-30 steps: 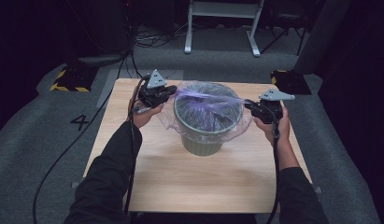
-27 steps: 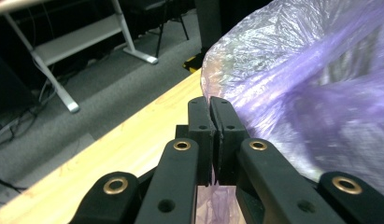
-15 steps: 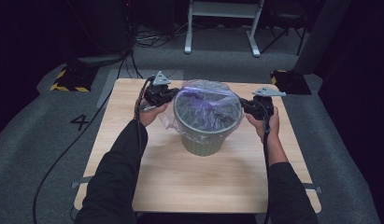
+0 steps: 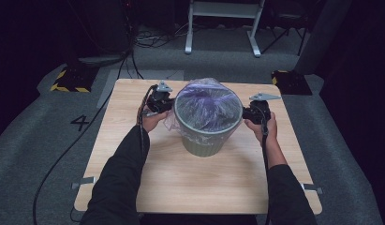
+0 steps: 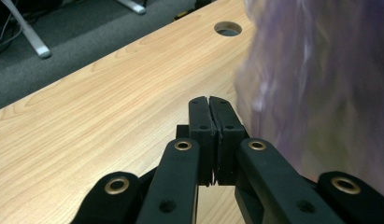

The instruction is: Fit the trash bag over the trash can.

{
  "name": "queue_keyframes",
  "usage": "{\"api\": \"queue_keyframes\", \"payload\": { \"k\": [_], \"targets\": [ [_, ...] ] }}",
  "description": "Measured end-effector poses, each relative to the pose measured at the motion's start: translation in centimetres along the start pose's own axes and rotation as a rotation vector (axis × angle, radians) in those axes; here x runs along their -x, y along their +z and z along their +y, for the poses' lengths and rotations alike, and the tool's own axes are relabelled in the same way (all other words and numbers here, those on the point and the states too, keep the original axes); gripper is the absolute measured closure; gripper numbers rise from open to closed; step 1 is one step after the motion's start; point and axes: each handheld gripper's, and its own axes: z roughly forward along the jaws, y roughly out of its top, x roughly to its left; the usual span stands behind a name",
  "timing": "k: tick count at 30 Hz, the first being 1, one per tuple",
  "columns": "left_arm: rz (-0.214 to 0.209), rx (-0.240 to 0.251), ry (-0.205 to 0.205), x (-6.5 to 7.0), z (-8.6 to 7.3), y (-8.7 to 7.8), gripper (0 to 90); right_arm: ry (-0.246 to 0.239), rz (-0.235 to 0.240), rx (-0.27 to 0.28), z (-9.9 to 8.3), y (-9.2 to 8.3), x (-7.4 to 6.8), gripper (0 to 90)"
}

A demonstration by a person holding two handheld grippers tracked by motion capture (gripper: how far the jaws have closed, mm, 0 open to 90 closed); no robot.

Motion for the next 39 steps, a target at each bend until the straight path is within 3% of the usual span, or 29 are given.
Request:
{"api": "queue_keyframes", "payload": {
  "k": [4,6,8,10,12,15,18,23,28,31,36,38,39],
  "targets": [
    [-0.015,0.011,-0.005,0.3,-1.1,-0.3,87.8,0.004,0.019,-0.013,-0.8,0.0,0.0,84.7],
    [-0.003,0.023,-0.007,0.3,-1.4,-0.8,82.4,-0.001,0.022,-0.017,-1.1,-0.1,0.0,75.7],
    [-0.006,0.060,-0.005,0.1,-1.7,-1.9,78.9,-0.013,0.022,0.003,-1.3,-0.6,0.1,73.2],
    [-0.004,0.092,-0.010,0.1,-1.8,-2.9,71.5,-0.030,0.002,0.028,-1.4,-1.4,0.2,67.1],
    [-0.014,0.113,0.006,0.2,-2.0,-4.1,65.5,-0.038,0.018,0.070,-1.3,-2.4,0.4,55.9],
    [-0.061,0.120,0.017,0.4,-2.1,-5.5,48.6,-0.097,-0.006,0.093,-1.1,-3.9,0.1,45.8],
    [-0.068,0.121,0.044,1.0,-2.3,-7.0,35.2,-0.154,-0.046,0.088,-1.2,-4.8,-0.1,39.3],
    [-0.106,0.131,0.094,2.3,-2.7,-8.8,23.5,-0.175,-0.042,0.132,-1.2,-6.7,-0.1,30.8],
    [-0.129,0.121,0.187,4.5,-3.1,-10.1,20.0,-0.234,0.001,0.158,-1.4,-8.4,-1.2,27.4],
    [-0.172,0.105,0.231,5.8,-3.5,-10.3,17.4,-0.292,0.033,0.164,-1.8,-9.3,-2.5,25.5],
    [-0.183,0.098,0.269,6.6,-3.5,-9.7,16.7,-0.358,0.120,0.193,-2.8,-10.1,-4.7,22.3],
    [-0.165,0.086,0.286,6.8,-3.5,-9.4,21.2,-0.396,0.138,0.183,-3.3,-9.8,-5.7,21.1],
    [-0.153,0.082,0.298,6.9,-3.4,-9.3,30.3,-0.416,0.144,0.176,-3.5,-9.5,-6.2,21.1]
  ]
}}
